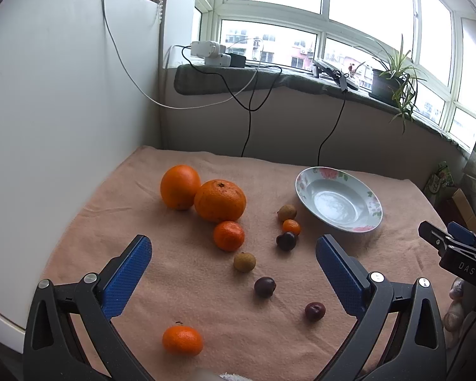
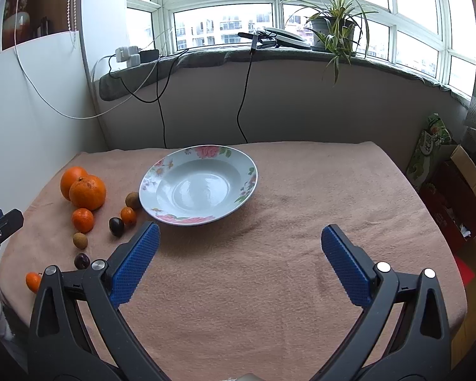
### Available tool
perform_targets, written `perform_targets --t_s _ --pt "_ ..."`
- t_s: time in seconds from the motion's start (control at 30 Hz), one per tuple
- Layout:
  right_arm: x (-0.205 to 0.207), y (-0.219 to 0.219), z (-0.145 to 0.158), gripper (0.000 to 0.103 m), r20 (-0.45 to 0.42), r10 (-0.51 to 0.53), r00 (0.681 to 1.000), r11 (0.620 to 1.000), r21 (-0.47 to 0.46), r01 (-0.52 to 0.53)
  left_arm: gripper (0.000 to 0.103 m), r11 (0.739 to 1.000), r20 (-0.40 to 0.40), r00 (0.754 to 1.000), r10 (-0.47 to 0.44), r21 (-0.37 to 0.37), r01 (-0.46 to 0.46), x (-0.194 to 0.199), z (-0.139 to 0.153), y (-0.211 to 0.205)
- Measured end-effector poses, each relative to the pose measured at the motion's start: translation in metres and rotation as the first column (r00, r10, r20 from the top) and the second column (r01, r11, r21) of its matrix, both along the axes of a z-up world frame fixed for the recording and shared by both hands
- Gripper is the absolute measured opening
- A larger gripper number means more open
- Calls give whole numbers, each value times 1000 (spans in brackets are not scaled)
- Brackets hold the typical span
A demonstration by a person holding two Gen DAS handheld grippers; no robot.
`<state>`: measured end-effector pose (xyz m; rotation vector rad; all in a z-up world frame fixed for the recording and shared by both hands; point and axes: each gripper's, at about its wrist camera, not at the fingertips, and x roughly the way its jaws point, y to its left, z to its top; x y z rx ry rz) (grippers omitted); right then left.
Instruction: Organize fruits
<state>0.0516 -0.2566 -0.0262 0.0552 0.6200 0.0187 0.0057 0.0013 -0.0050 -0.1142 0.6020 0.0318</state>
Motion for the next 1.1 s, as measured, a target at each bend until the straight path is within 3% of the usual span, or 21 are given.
perform_targets --t_s 0.2,0.33,0.47,0.7,0.97,1.1 --pt "2 5 -3 103 -14 13 1000 1000 -1 -13 102 999 -14 1000 14 -31 -14 2 -5 6" --pt "4 7 -4 103 -21 28 999 1000 9 -28 102 995 -33 999 28 -90 -31 3 -8 12" --pt "6 10 -4 103 -23 53 998 998 23 -53 102 994 -43 998 45 -93 -49 4 -10 21" --pt "17 17 -1 103 -22 115 993 992 61 -113 102 993 -31 998 45 -104 -48 8 -16 34" --pt "42 30 -1 103 -41 193 980 976 109 -188 102 985 -72 997 33 -169 -45 21 -26 53" --pt "60 42 0 103 -55 259 964 958 142 -249 97 977 -97 995 18 -209 -38 31 -31 61"
